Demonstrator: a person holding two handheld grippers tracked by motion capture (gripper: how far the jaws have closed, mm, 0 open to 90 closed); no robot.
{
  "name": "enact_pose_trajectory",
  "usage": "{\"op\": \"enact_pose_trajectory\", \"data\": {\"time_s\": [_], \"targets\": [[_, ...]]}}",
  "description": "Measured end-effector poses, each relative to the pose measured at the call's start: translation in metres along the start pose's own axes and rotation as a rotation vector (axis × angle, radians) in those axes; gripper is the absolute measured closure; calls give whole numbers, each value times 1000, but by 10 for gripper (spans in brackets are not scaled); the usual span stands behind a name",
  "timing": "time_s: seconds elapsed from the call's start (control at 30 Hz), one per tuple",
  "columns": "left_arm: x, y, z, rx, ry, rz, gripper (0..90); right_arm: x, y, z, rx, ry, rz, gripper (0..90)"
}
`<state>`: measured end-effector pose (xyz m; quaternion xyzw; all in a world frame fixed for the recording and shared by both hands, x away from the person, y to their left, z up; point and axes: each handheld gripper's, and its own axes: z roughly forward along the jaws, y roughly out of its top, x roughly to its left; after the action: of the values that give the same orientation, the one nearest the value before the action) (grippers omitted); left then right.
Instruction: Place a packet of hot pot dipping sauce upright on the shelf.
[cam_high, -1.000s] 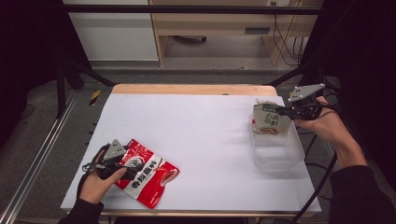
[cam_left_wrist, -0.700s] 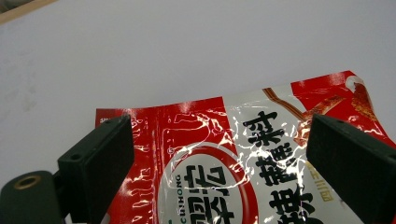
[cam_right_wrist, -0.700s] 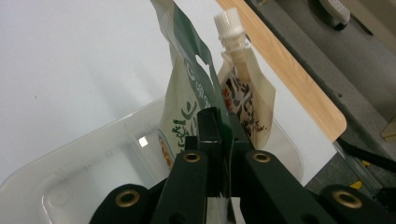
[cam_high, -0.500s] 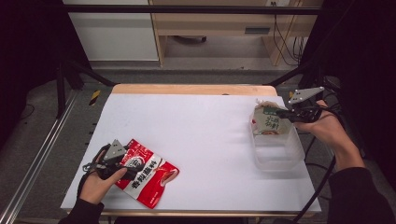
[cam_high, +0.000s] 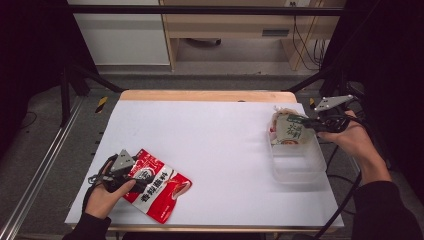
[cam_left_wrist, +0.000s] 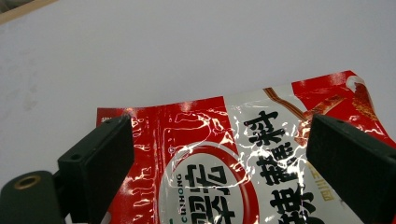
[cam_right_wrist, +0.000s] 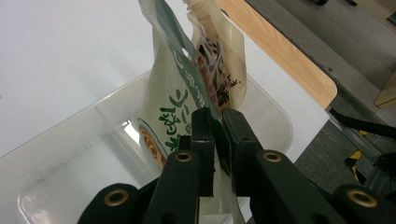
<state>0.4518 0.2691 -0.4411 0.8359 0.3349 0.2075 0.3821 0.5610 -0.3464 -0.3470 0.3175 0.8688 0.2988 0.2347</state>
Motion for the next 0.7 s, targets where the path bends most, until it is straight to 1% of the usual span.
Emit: {"op": "enact_pose_trajectory", "data": {"time_s": [0.1,0.17,0.23,0.27,0.33,0.57,0.63,0.7], "targets": [[0,0,0,1,0,0,79,1,0,-1,0,-5,10,802],[0,0,0,1,0,1,79,1,-1,-2,3,-8,6,784],[0,0,0,1,0,1,79,2,-2,-2,6,-12,19,764],[0,0,0,2,1,1,78,2,-3,-2,1,-11,20,746],[1,0,-1,3,0,2,79,2,-4,-3,8,-20,33,720],[2,-1,-1,-3,3,-6,79,4,-5,-6,9,-30,46,624],[2,0,-2,-3,4,-4,79,4,-4,-7,4,-41,48,573],[2,0,-2,-3,4,-4,79,6,-2,-7,2,-60,54,487]]}}
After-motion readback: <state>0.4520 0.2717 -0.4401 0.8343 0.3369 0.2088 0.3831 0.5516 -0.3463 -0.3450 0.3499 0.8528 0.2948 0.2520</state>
